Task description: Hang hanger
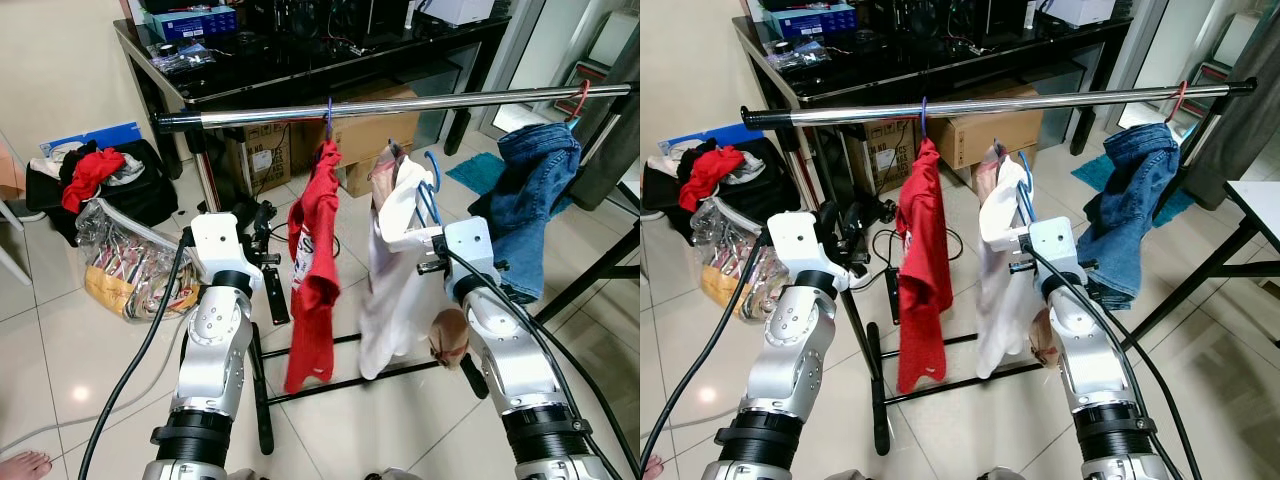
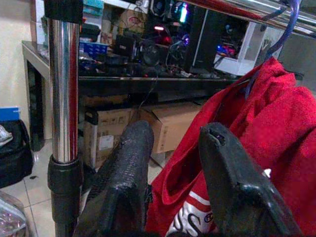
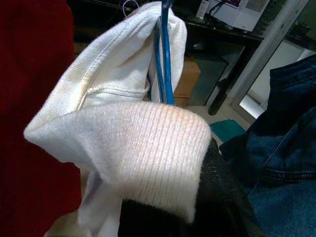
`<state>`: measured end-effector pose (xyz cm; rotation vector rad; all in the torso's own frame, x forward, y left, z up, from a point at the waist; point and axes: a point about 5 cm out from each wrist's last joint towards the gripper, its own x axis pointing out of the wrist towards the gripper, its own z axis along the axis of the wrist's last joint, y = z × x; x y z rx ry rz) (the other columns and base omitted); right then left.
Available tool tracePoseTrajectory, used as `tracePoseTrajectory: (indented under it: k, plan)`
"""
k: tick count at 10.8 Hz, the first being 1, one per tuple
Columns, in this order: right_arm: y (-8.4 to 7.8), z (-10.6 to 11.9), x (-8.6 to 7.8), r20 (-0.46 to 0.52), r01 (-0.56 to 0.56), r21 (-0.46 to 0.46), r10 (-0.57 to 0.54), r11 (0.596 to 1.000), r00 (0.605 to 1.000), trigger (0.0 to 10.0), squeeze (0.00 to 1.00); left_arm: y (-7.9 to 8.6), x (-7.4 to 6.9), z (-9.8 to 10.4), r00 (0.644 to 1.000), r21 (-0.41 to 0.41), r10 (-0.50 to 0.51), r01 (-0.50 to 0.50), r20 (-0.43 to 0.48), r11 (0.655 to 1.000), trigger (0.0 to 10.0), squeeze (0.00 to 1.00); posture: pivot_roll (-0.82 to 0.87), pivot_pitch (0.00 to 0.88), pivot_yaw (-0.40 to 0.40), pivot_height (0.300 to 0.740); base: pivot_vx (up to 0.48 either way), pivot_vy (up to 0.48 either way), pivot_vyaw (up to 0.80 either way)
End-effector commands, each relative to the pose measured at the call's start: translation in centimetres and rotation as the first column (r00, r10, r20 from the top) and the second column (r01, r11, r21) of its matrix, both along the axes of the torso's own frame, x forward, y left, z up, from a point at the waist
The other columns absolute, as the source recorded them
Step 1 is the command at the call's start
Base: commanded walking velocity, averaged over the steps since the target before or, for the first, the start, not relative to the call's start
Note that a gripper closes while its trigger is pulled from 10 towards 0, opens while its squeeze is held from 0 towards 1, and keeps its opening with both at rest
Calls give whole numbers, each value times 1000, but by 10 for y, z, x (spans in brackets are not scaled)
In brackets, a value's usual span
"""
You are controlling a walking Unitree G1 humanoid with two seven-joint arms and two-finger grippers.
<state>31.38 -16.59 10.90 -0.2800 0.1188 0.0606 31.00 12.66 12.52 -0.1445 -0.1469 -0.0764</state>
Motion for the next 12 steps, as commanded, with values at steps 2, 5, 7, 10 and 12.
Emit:
tracePoseTrajectory:
  k: [2, 5, 7, 10, 12]
  plan:
    - [3, 7, 1, 41, -12, 6, 12, 1000, 999, 10000, 0, 0, 1, 2, 1000, 2, -3, 3, 6, 1000, 10000, 0, 30, 0, -9, 723, 0, 0, 0]
    - [10, 8, 1, 64, -24, 31, 22, 999, 998, 10000, 0, 3, 3, 4, 1000, 11, -2, 2, 12, 1000, 10000, 0, 61, 0, -8, 723, 0, 0, 0]
    - [12, 9, 1, 72, -37, 41, 34, 998, 997, 10000, 0, 2, 1, 4, 1000, 11, 2, -2, 13, 1000, 10000, 0, 90, 7, -30, 723, 0, 0, 0]
    - [16, 10, 0, 80, -66, 51, 62, 997, 995, 10000, 0, 7, -2, 3, 999, 17, 26, -26, 19, 1000, 10000, 0, 101, 24, -66, 723, 0, 0, 0]
    - [17, 12, 4, 73, -81, 27, 79, 996, 994, 10000, 0, 2, -5, 0, 999, 0, 34, -34, 13, 999, 10000, 0, 97, 26, -79, 723, 0, 0, 0]
